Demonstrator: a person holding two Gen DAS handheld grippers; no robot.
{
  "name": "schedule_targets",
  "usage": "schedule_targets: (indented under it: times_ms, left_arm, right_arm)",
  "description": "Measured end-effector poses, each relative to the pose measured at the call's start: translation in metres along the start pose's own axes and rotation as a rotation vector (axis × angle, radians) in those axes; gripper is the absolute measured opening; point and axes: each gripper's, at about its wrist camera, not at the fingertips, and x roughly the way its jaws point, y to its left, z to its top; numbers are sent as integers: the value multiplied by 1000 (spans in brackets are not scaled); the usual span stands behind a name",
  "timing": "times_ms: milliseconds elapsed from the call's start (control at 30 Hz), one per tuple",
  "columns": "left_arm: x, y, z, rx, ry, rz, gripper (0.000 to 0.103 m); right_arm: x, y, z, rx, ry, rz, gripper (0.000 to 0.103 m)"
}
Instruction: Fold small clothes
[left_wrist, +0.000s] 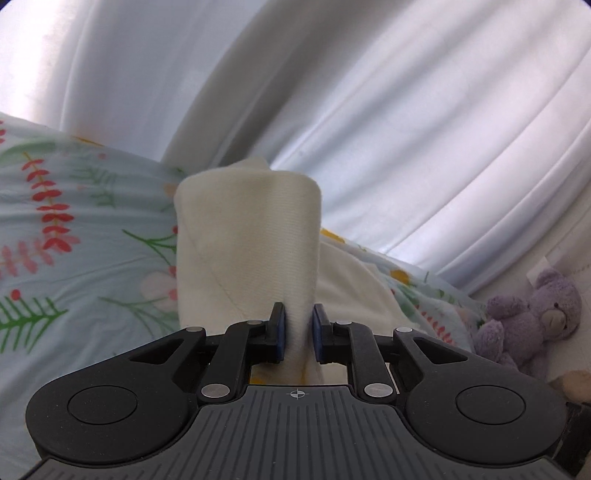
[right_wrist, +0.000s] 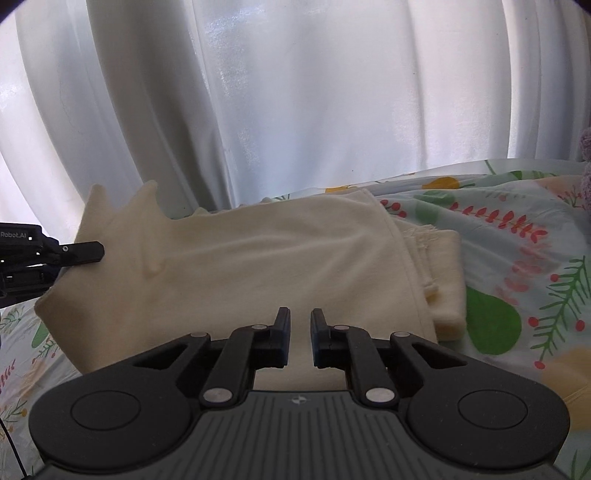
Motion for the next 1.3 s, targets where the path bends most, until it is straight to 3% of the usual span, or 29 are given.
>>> schedule_targets:
  times_ms: [200, 333, 433, 467, 567, 633, 767, 833, 933, 1033, 1133, 1200, 1300]
  left_arm:
    - [46, -23, -33, 56, 90, 82, 19]
    - [30, -36, -38, 145, 100, 63, 22]
    - [-16, -46, -38, 210, -12, 34, 32]
    - [-27, -45, -36, 212, -46, 59, 38]
    - [-39, -26, -28, 154, -101, 158, 39]
    - [-31, -9, -24, 103, -65, 222, 39]
    - [-13, -4, -38, 103, 43, 143, 39]
    - [6, -5, -52, 116, 107, 147, 38]
    - [10, -11, -60, 142, 103, 158, 38]
    - [-4, -16, -58, 165, 103, 178, 39]
    - [-31, -10, -54, 131, 32, 189, 44]
    - [-42, 0, -51, 82, -6, 222, 45]
    - [-46, 20, -45, 14, -5, 268, 45]
  right_arm:
    - [9, 0, -5, 7, 21, -2, 11]
    - [14, -1, -9, 15, 51, 0, 11]
    - [13, -4, -9, 15, 57, 4, 11]
    - [12, -5, -9, 14, 55, 3, 11]
    - [12, -5, -7, 6, 52, 10, 11]
    - [14, -2, -5, 0, 53, 22, 11]
    - [21, 10, 0, -24, 49, 59, 11]
    - [24, 17, 1, -44, 54, 78, 11]
    - [36, 27, 3, -80, 107, 114, 12]
    - [45, 28, 7, -48, 154, 215, 13]
    - [52, 23, 20, 39, 161, 316, 25]
    - [60, 18, 29, 106, 181, 383, 40]
    - [81, 13, 40, 223, 224, 464, 49]
